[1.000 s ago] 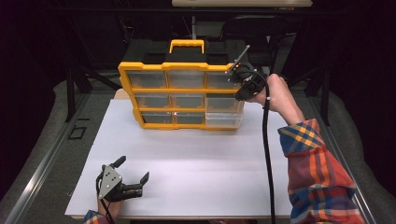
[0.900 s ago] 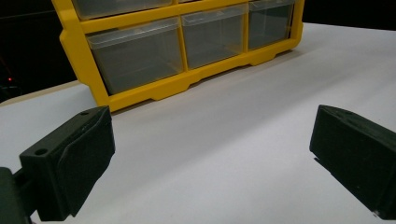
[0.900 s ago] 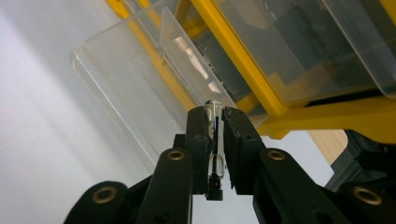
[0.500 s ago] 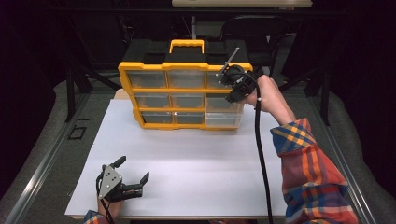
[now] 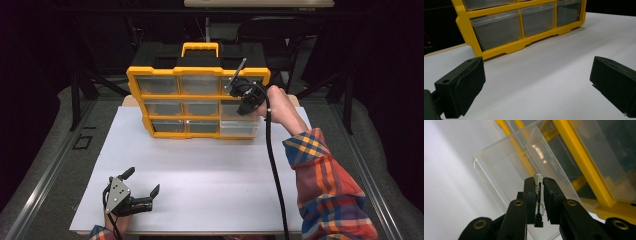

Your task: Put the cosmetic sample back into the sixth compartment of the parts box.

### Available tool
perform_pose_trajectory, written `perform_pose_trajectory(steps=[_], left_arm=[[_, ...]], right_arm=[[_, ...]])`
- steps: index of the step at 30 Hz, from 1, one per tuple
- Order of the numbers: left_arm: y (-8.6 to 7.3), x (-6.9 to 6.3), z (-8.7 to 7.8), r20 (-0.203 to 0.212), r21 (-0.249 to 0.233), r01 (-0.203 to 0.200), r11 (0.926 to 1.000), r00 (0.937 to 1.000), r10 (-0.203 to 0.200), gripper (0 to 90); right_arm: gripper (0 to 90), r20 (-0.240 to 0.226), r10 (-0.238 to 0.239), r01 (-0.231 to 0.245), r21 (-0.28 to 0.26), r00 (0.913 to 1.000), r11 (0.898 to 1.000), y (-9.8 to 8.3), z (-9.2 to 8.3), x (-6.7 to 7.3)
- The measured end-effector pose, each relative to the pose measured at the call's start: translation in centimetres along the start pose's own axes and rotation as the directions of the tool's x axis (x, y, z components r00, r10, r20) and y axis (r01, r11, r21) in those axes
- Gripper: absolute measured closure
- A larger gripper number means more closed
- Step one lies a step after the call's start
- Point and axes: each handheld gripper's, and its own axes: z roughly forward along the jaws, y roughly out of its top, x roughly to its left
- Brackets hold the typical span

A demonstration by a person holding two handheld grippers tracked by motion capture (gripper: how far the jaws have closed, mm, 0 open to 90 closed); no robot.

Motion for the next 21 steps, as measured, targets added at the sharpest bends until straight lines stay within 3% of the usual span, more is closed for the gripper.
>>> perform_pose_trajectory(steps=[18,21], left_arm=[[0.0,0.0,0.0,-0.001,-0.001,-0.001,1.0000,1.0000,0.001,0.0],[0.0,0.0,0.0,-0.001,-0.001,-0.003,1.0000,1.0000,0.003,0.0]], right_arm=[[80.6,-0.020,0.001,-0.001,0.022,0.9998,1.000,0.0,2.5,0.4],[76.1,-0.011,0.014,-0.014,0.023,0.9998,1.000,-0.1,2.8,0.4]])
